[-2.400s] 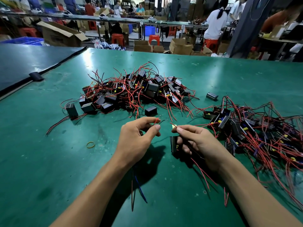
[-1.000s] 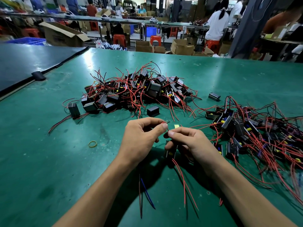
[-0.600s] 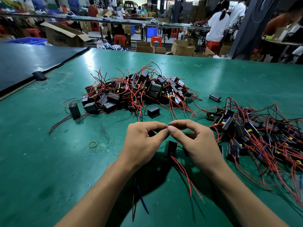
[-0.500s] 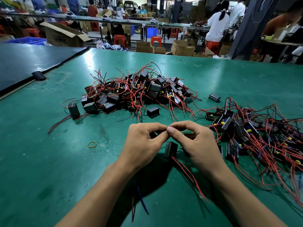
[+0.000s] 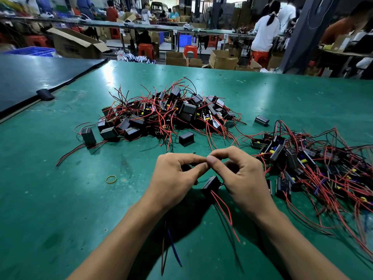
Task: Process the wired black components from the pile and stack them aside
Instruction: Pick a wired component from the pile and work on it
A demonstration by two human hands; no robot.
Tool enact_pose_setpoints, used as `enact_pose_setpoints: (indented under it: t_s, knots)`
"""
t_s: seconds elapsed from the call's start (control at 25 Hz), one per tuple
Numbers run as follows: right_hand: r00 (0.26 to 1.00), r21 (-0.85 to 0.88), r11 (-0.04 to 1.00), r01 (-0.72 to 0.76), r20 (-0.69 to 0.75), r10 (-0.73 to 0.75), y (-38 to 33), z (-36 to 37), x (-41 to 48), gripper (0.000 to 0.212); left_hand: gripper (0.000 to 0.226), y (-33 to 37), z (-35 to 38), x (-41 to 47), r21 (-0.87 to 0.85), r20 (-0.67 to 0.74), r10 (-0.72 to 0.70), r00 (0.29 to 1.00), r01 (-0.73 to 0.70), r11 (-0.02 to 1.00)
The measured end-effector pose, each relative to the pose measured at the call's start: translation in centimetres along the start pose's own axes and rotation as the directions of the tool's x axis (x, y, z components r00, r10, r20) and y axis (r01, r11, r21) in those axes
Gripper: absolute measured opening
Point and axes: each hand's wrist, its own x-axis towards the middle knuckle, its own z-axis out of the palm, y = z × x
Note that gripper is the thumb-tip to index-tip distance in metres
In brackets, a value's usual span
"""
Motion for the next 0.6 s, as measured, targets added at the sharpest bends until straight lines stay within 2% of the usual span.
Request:
enact_pose_setpoints:
  t_s: [0.16, 0.32, 0.44, 0.52, 0.6]
  knots:
    - [0.992, -0.003, 0.992, -0.125, 0.016, 0.125, -0.2, 0.0, 0.1, 0.011, 0.009, -0.2, 0.2, 0.0, 0.002, -0.018, 0.007, 1.0, -0.007, 1.0]
    - [0.947, -0.082, 0.958, -0.276, 0.148, 0.286, -0.2, -0.2, 0.4, 0.028, 0.01, -0.4, -0.2, -0.1, 0.264, 0.008, 0.213, 0.977, -0.207, 0.942]
    - [0.859, 0.007, 0.883, -0.469, 0.238, 0.454, 0.2, -0.2, 0.8, 0.036, 0.012, -0.3, -0.2, -0.1, 0.392, 0.071, 0.284, 0.956, -0.288, 0.874]
    - [0.874, 0.077, 0.887, -0.456, 0.229, 0.429, 0.3, -0.5, 0.7, 0.031, 0.012, -0.5, -0.2, -0.1, 0.355, 0.041, 0.247, 0.968, -0.245, 0.902]
    - [0.939, 0.055, 0.955, -0.291, 0.207, 0.274, 0.3, -1.0, 0.6, 0.009, 0.01, -0.6, -0.6, 0.1, 0.278, 0.003, 0.171, 0.985, -0.165, 0.946]
